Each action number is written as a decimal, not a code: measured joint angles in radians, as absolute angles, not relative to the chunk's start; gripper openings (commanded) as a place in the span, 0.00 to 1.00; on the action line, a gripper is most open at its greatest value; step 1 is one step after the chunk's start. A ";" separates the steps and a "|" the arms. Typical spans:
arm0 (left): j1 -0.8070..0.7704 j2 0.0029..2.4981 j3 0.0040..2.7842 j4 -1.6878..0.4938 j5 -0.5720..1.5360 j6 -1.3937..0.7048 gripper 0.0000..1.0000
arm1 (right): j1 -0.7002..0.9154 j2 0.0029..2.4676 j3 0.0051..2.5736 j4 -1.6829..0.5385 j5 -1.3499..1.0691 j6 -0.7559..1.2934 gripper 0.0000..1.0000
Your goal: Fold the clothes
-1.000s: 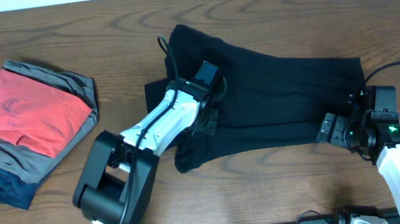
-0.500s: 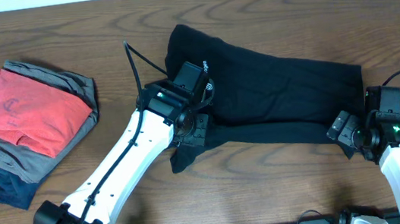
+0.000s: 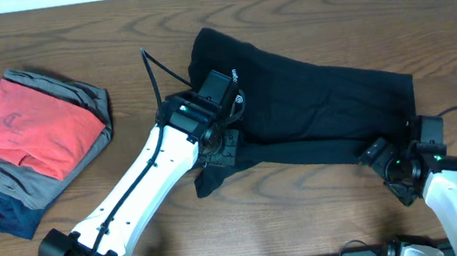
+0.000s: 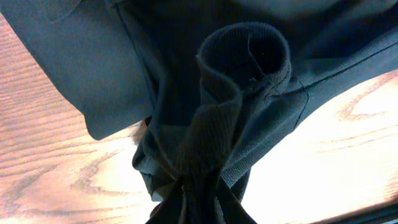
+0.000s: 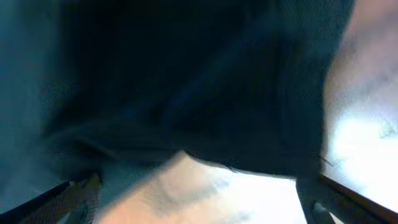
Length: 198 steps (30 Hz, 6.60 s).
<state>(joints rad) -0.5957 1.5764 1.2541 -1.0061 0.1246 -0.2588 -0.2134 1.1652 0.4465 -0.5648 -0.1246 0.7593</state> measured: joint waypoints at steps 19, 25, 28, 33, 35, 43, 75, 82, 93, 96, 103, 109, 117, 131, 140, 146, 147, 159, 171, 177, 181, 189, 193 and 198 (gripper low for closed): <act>-0.596 1.576 1.254 -1.006 0.125 -0.259 0.12 | -0.369 1.156 0.413 -0.398 -0.133 0.946 0.98; -0.596 1.576 1.254 -1.003 0.125 -0.259 0.12 | -0.408 1.156 0.410 -0.409 -0.135 0.903 0.75; -0.596 1.576 1.254 -1.002 0.125 -0.259 0.12 | -0.413 1.158 0.400 -0.426 -0.127 0.888 0.45; -0.596 1.576 1.254 -1.002 0.125 -0.259 0.13 | -0.413 1.161 0.392 -0.429 -0.124 0.884 0.55; -0.596 1.576 1.254 -1.002 0.125 -0.259 0.12 | -0.413 1.160 0.393 -0.427 -0.130 0.881 0.58; -0.596 1.576 1.254 -1.002 0.125 -0.259 0.13 | -0.413 1.164 0.389 -0.430 -0.130 0.873 0.23; -0.596 1.187 1.260 -1.047 0.010 -0.257 0.12 | -0.472 1.110 1.085 -1.158 -0.131 0.405 0.01; -0.596 0.921 1.267 -0.976 -0.038 -0.255 0.13 | -0.543 1.059 1.256 -1.292 -0.133 0.337 0.01; -0.596 0.785 1.271 -0.968 -0.038 -0.258 0.13 | -0.569 1.029 1.325 -1.341 -0.147 0.282 0.01; -0.596 0.827 1.271 -0.960 -0.038 -0.259 0.13 | -0.569 1.056 1.325 -1.325 -0.147 0.276 0.01; -0.596 1.047 1.271 -0.933 -0.044 -0.259 0.13 | -0.569 1.206 1.322 -1.312 -0.146 0.266 0.01; -0.595 1.306 1.271 -0.882 -0.019 -0.262 0.11 | -0.569 1.349 1.241 -1.143 -0.134 0.263 0.01; -0.595 1.552 1.271 -0.621 -0.006 -0.262 0.12 | -0.569 1.566 1.161 -0.941 -0.070 0.334 0.01; -0.596 1.678 1.271 -0.450 -0.006 -0.262 0.12 | -0.568 1.755 1.157 -0.891 -0.179 0.368 0.82; -0.595 1.678 1.271 -0.492 -0.007 -0.262 0.12 | -0.509 1.755 1.135 -0.837 -0.252 0.448 0.83; -0.596 1.678 1.271 -0.498 -0.007 -0.262 0.12 | -0.432 1.755 1.068 -0.739 -0.249 0.566 0.82; -0.596 1.678 1.271 -0.499 -0.007 -0.262 0.12 | -0.425 1.755 1.057 -0.731 -0.241 0.584 0.83; -0.596 1.678 1.271 -0.514 -0.006 -0.262 0.12 | -0.412 1.739 0.955 -0.576 -0.141 0.768 0.83; -0.596 1.678 1.271 -0.515 -0.006 -0.262 0.12 | -0.412 1.712 0.893 -0.465 -0.094 0.807 0.49; -0.596 1.678 1.271 -0.515 -0.006 -0.262 0.12 | -0.412 1.712 0.890 -0.465 -0.084 0.802 0.40; -0.596 1.678 1.271 -0.515 -0.006 -0.262 0.12 | -0.412 1.712 0.888 -0.464 -0.079 0.800 0.45; -0.596 1.678 1.271 -0.517 -0.006 -0.262 0.13 | -0.411 1.713 0.883 -0.414 -0.079 0.804 0.51; -0.596 1.678 1.271 -0.531 -0.006 -0.263 0.13 | -0.375 1.713 0.883 -0.412 -0.028 0.811 0.52; -0.596 1.678 1.271 -0.553 -0.006 -0.263 0.13 | -0.318 1.717 0.882 -0.410 0.069 0.812 0.54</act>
<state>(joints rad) -0.5957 1.6779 1.2705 -0.5529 -0.0063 -0.2626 -0.3180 1.7172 0.8822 -0.4095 0.0689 0.8124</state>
